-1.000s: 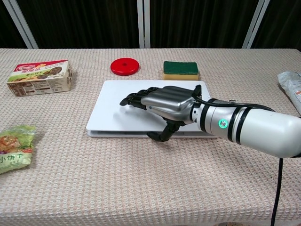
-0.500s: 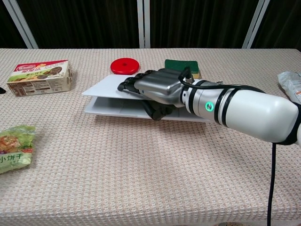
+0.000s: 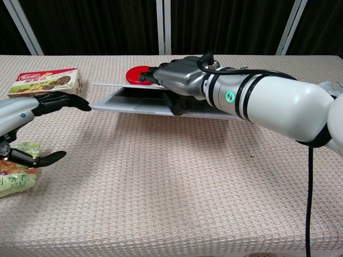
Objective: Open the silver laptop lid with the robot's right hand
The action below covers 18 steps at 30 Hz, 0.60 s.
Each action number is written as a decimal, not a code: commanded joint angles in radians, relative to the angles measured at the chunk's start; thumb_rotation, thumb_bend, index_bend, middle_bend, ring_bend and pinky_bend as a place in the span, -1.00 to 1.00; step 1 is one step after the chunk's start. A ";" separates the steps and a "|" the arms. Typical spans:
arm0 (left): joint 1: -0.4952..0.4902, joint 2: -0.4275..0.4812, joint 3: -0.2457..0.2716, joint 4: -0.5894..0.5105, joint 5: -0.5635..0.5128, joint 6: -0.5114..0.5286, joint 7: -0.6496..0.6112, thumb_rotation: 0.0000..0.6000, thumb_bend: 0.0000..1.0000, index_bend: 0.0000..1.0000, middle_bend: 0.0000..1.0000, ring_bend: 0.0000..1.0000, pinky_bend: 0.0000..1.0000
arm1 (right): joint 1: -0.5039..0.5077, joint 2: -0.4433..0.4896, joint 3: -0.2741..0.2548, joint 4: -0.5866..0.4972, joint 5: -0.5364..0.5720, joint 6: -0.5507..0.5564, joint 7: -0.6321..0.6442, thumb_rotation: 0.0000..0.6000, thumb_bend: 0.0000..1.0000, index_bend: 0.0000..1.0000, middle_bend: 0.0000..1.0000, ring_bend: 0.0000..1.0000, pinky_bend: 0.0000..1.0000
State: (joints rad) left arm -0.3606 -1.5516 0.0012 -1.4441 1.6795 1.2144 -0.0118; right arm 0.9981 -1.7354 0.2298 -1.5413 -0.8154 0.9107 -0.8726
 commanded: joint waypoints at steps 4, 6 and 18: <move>-0.030 -0.014 -0.008 0.009 -0.010 -0.024 0.002 1.00 -0.37 -0.68 -0.82 -0.94 -0.83 | 0.016 -0.001 -0.009 0.000 0.009 0.017 0.002 1.00 0.84 -1.00 -1.00 -1.00 -1.00; -0.038 -0.016 -0.007 0.012 -0.015 -0.030 0.000 1.00 -0.36 -0.68 -0.82 -0.94 -0.83 | 0.023 -0.002 -0.013 0.002 0.013 0.021 0.004 1.00 0.84 -1.00 -1.00 -1.00 -1.00; -0.092 -0.027 -0.013 0.020 -0.046 -0.082 0.005 1.00 -0.36 -0.68 -0.82 -0.94 -0.83 | 0.043 -0.013 -0.031 0.014 0.025 0.042 0.024 1.00 0.83 -1.00 -1.00 -1.00 -1.00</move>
State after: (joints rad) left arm -0.4448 -1.5766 -0.0099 -1.4263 1.6397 1.1411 -0.0073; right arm 1.0412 -1.7484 0.1990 -1.5276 -0.7911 0.9526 -0.8492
